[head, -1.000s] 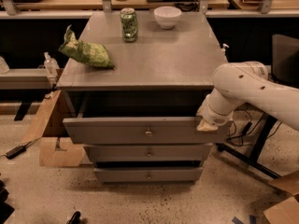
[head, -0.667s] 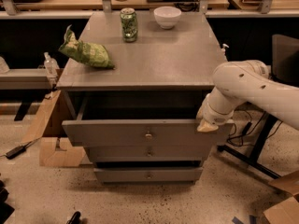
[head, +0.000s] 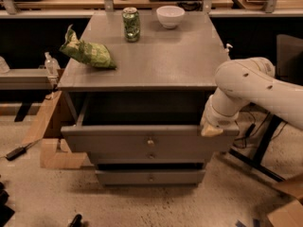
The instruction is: Open top drawer
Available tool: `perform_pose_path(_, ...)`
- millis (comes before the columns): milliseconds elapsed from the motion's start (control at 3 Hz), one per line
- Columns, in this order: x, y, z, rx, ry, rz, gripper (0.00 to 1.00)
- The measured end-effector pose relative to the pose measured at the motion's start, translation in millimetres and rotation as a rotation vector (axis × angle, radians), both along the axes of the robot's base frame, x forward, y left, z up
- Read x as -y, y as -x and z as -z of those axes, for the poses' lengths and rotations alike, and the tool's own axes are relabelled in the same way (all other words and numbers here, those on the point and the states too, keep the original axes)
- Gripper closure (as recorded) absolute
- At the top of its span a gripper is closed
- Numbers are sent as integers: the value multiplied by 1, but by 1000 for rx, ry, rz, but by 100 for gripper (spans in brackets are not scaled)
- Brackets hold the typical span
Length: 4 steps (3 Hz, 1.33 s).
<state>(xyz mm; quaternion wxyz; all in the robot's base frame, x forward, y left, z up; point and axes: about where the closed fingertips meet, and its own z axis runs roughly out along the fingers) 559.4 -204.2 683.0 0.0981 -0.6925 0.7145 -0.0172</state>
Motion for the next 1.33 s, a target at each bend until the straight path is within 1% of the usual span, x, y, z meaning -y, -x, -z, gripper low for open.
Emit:
perform_pose_path(333,0,0,0,0,0,0,100)
perform_pose_path(667,2,24,-15,-23,35,15,100)
perform_pose_path(1333,2,25,-17,-24,36,16,100)
